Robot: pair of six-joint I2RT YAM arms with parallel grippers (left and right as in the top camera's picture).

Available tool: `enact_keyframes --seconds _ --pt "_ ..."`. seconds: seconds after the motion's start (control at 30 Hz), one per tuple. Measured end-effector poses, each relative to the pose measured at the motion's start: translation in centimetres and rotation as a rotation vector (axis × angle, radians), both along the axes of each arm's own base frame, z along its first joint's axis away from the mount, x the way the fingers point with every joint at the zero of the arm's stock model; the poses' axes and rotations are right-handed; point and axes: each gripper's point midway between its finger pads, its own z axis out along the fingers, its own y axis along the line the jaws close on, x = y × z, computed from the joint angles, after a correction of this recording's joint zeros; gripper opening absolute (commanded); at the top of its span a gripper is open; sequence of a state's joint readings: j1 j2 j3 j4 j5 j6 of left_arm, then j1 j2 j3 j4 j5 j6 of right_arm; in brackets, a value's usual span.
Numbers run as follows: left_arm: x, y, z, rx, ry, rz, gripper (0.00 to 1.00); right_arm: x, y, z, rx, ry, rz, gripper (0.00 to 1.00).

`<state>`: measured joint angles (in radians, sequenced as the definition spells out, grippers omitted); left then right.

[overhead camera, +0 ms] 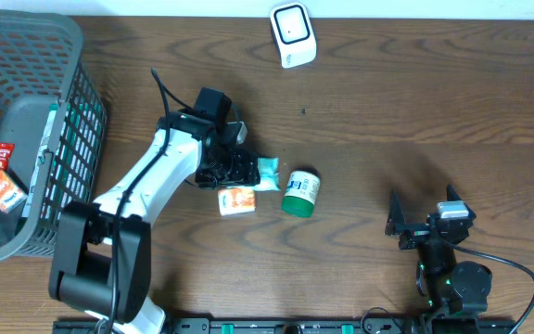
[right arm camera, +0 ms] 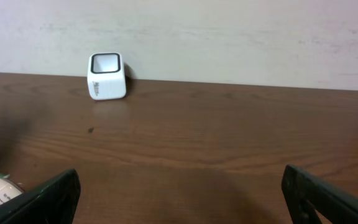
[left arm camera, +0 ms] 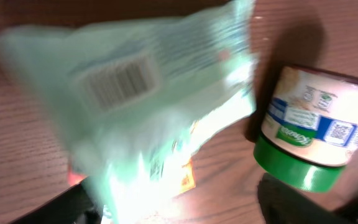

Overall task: Scan the item barcode
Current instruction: 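Carry the packets out and drop them beside the jar, then move the left gripper back into the grey basket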

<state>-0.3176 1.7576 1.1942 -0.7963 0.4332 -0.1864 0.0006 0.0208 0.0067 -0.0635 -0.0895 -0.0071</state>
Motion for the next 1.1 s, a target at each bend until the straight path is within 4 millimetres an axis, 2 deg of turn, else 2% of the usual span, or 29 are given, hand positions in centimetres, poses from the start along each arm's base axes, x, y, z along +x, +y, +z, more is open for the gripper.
enact_keyframes --seconds 0.13,0.2,0.3,0.4,0.47,0.57,0.67,0.77,0.8,0.83,0.9,0.93,1.0,1.1 --pt "0.4 0.6 0.3 -0.001 -0.004 0.01 0.88 0.0 0.0 0.0 0.0 0.0 0.0 0.99" --pt "1.2 0.8 1.0 -0.008 -0.028 0.024 0.88 0.0 0.0 0.0 0.0 0.0 0.0 0.99" --pt "2.4 1.1 3.1 -0.025 -0.092 0.038 0.89 0.0 0.0 0.0 0.0 0.0 0.0 0.99" --pt "2.6 1.4 6.4 -0.026 -0.17 0.043 0.89 0.0 0.0 0.0 0.0 0.0 0.0 0.99" --pt "2.4 2.2 9.2 0.009 -0.22 0.056 0.9 0.0 0.0 0.0 0.0 0.0 0.0 0.99" --pt "2.0 4.5 13.8 0.106 -0.283 0.098 0.91 0.0 0.0 0.0 0.0 0.001 0.0 0.99" --pt "2.7 8.1 19.8 0.206 -0.397 0.188 0.93 0.0 0.0 0.0 0.0 0.001 0.0 0.99" --pt "3.7 13.1 25.2 0.295 -0.524 0.335 0.93 0.0 0.0 0.0 0.0 0.002 0.0 0.99" --pt "4.0 15.7 27.1 0.333 -0.57 0.415 0.93 0.0 0.0 0.0 0.0 0.001 0.0 0.99" --pt "4.0 17.1 27.9 0.353 -0.592 0.457 0.93 0.0 0.0 0.0 0.0 0.001 0.0 0.99" --pt "3.5 22.2 29.3 0.429 -0.613 0.619 0.96 0.0 0.0 0.0 0.0 0.001 0.0 0.99" --pt "3.3 23.4 29.4 0.449 -0.61 0.654 0.97 0.0 0.0 0.0 0.0 0.001 0.0 0.99" --pt "2.3 27.5 29.3 0.512 -0.581 0.774 0.98 0.0 0.0 0.0 0.0 0.001 0.0 0.99" --pt "0.9 32.5 28.4 0.583 -0.518 0.915 0.98 0.0 0.0 0.0 0.0 0.001 0.0 0.99"
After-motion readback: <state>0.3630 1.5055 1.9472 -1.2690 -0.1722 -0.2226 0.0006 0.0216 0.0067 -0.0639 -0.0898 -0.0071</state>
